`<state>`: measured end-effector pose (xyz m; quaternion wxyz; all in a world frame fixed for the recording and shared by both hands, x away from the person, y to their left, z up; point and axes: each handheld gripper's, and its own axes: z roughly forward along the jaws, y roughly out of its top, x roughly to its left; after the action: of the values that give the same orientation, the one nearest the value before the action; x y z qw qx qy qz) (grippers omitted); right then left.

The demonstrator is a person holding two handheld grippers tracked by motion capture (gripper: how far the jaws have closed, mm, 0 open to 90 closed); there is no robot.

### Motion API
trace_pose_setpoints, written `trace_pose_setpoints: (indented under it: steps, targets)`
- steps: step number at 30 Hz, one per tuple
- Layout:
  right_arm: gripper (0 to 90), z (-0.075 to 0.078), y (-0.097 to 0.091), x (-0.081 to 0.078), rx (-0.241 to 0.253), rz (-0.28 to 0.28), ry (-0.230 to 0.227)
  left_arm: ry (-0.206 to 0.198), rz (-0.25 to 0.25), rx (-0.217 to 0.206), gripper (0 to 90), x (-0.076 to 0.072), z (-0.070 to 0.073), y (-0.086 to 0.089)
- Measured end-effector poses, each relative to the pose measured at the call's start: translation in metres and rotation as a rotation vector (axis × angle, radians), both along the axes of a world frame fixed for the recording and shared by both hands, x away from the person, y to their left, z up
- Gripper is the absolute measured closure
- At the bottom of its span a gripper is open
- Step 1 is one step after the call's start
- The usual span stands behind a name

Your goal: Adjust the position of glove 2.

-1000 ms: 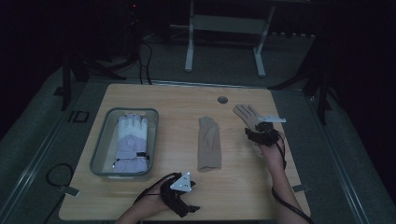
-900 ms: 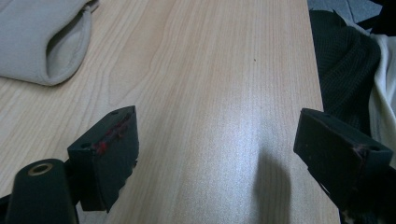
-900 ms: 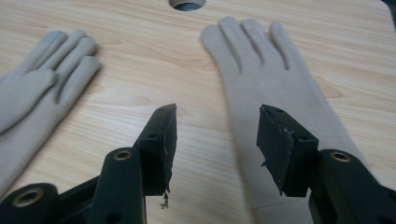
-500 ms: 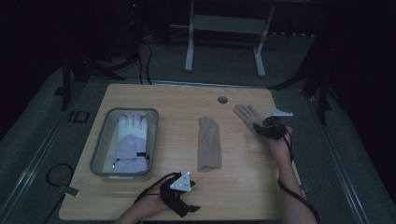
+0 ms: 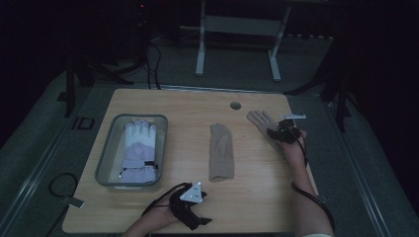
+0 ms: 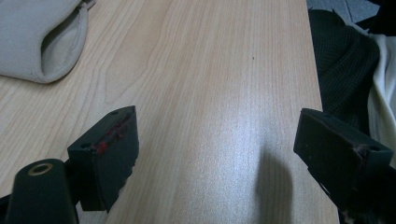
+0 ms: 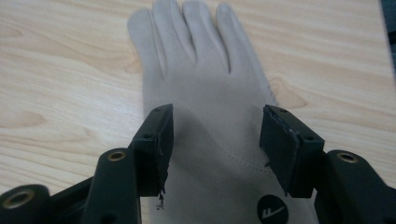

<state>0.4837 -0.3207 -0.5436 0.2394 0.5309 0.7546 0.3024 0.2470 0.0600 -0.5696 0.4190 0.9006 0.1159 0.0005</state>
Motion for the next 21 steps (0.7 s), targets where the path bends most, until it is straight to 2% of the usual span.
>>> trace_pose_setpoints:
  steps: [1, 4, 5, 7, 8, 9, 10, 13, 15, 16, 17, 19, 21]
  targets:
    - [44.0, -0.003, 0.000, 0.001, 0.000, -0.003, 0.006, -0.001, 0.000, 0.001, 14.4, 0.000, 0.000, 0.000]
    - [48.9, -0.007, -0.004, 0.001, 0.064, -0.019, 0.009, -0.002, -0.005, 0.007, 14.4, 0.000, -0.001, -0.001]
    - [53.9, -0.007, -0.003, 0.001, 0.070, -0.019, 0.012, -0.003, -0.006, 0.009, 14.3, 0.000, -0.001, -0.001]
    - [71.4, -0.006, -0.001, -0.001, 0.070, 0.005, 0.015, -0.003, -0.005, 0.008, 14.3, 0.000, -0.001, -0.001]
    - [77.1, -0.005, 0.001, -0.002, 0.060, 0.003, 0.020, -0.004, -0.004, 0.007, 14.3, 0.000, -0.001, -0.001]
    - [79.0, -0.004, 0.004, -0.003, 0.044, -0.005, 0.019, -0.003, -0.003, 0.005, 14.3, 0.000, -0.001, 0.000]
    - [80.0, -0.003, 0.007, -0.004, 0.037, -0.023, 0.020, -0.002, -0.003, 0.005, 14.3, 0.000, 0.000, 0.000]
    - [81.0, 0.001, 0.015, -0.009, 0.058, -0.069, 0.018, 0.000, -0.004, 0.004, 14.3, 0.000, 0.000, 0.000]
    - [81.1, 0.006, 0.015, -0.016, 0.113, -0.109, 0.012, -0.002, -0.007, 0.006, 14.4, -0.001, -0.001, 0.000]
    - [81.1, 0.008, 0.016, -0.019, 0.123, -0.125, 0.007, 0.000, -0.008, 0.009, 14.4, -0.001, -0.001, 0.000]
    - [81.2, 0.011, 0.017, -0.023, 0.114, -0.141, -0.006, -0.001, -0.007, 0.009, 14.3, 0.000, -0.001, 0.000]
    - [81.2, 0.017, 0.018, -0.032, 0.136, -0.170, -0.022, 0.000, -0.004, 0.001, 14.4, 0.000, -0.001, 0.000]
    - [81.3, 0.023, 0.020, -0.041, 0.135, -0.184, -0.043, -0.001, -0.004, 0.005, 14.4, 0.000, 0.000, 0.000]
